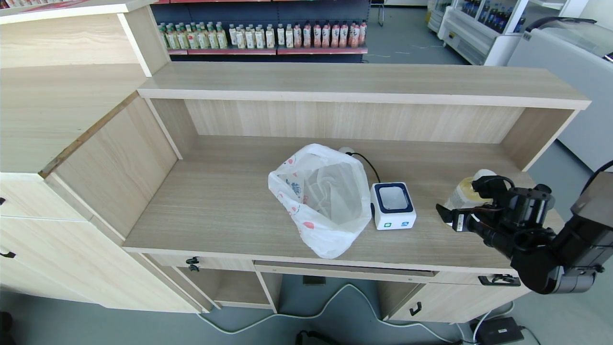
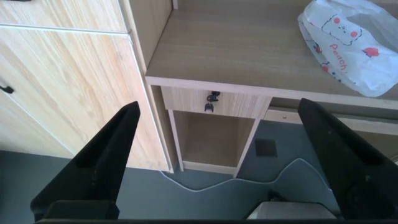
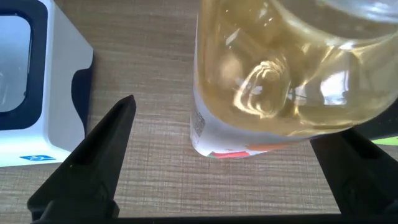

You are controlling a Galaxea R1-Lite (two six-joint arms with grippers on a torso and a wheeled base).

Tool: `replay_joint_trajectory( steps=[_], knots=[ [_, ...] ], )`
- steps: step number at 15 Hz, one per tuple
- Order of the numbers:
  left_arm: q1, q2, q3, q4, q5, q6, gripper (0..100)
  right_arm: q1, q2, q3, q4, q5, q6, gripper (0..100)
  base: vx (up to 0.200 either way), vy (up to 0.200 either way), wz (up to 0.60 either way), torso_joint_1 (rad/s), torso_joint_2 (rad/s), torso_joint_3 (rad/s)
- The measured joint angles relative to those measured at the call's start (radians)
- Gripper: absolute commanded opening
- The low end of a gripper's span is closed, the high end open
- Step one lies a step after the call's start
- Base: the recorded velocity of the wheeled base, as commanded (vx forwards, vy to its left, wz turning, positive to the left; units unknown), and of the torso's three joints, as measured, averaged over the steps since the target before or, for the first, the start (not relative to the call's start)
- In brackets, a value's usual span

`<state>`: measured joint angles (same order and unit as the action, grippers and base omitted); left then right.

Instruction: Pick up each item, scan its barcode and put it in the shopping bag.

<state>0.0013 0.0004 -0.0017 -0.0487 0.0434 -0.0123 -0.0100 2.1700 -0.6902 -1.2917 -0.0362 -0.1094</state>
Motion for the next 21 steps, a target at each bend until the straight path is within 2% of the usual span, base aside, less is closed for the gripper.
replay_joint_trajectory(
  steps=[4, 10, 14, 15, 17, 21],
  knots=[
    [0.000, 0.000, 0.000, 0.000, 0.000, 0.000, 100, 0.001, 0.045, -0.054, -0.029, 0.044, 0.000, 100, 0.000, 0.000, 0.00, 0.000, 0.00, 0.000],
    [0.000, 0.000, 0.000, 0.000, 0.000, 0.000, 100, 0.004, 0.100, -0.147, -0.031, 0.053, -0.003, 100, 0.000, 0.000, 0.00, 0.000, 0.00, 0.000],
    [0.000, 0.000, 0.000, 0.000, 0.000, 0.000, 100, 0.001, 0.127, -0.175, -0.051, 0.120, -0.005, 100, 0.000, 0.000, 0.00, 0.000, 0.00, 0.000],
    [0.000, 0.000, 0.000, 0.000, 0.000, -0.001, 100, 0.001, 0.134, -0.177, -0.061, 0.133, -0.005, 0, 0.000, 0.000, 0.00, 0.000, 0.00, 0.000],
    [0.000, 0.000, 0.000, 0.000, 0.000, -0.001, 100, -0.001, 0.149, -0.180, -0.106, 0.190, -0.005, 0, 0.000, 0.000, 0.00, 0.000, 0.00, 0.000],
    [0.000, 0.000, 0.000, 0.000, 0.000, -0.001, 100, -0.006, 0.166, -0.184, -0.110, 0.196, -0.011, 0, 0.000, 0.000, 0.00, 0.000, 0.00, 0.000]
  ],
)
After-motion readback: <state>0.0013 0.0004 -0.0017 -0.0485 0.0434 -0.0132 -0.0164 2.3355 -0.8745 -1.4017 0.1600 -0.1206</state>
